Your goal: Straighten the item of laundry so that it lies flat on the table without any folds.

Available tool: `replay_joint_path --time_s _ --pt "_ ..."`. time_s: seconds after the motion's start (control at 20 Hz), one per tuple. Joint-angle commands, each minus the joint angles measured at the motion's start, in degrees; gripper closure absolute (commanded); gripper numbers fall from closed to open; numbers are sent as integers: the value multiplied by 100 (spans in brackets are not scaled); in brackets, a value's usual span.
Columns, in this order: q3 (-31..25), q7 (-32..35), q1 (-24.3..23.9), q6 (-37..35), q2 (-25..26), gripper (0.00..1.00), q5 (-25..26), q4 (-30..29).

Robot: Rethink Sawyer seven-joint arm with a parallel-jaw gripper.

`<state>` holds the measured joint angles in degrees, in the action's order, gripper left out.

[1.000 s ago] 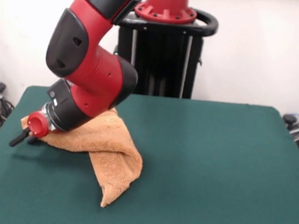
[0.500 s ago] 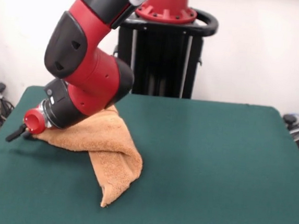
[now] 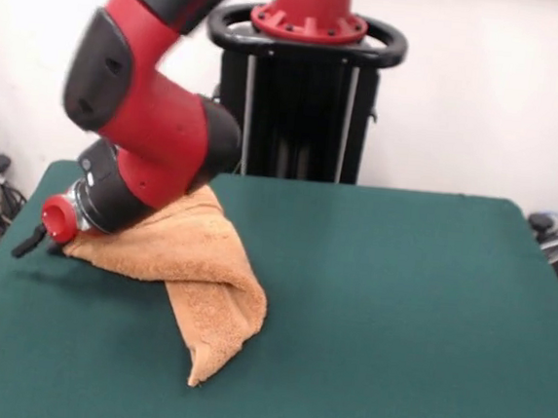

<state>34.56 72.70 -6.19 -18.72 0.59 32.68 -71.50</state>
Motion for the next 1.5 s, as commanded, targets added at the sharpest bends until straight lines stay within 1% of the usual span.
replay_joint_path --time_s 0.05,0.15,0.3,0.4,0.6,0.75,0.9,1.1,1.5 --pt "-3180 -1246 -1644 -893 -1922 0 -524 -1879" --pt "-3791 -1432 -2134 -1094 -2192 0 -617 -2234" --pt "-4571 -1566 -2776 -1250 -2352 0 -687 -2576" --pt "-4925 -1627 -3087 -1358 -2386 0 -675 -2703" --pt "-5449 -1689 -3539 -1572 -2367 0 -622 -2836" --pt "-5709 -1609 -3763 -1609 -2320 0 -527 -2886" --pt "-5837 -1550 -3868 -1631 -2292 0 -437 -2904" --pt "-6097 -1593 -4133 -1655 -2218 0 -419 -2983" --pt "-6239 -1497 -4235 -1713 -2134 0 -251 -2919"
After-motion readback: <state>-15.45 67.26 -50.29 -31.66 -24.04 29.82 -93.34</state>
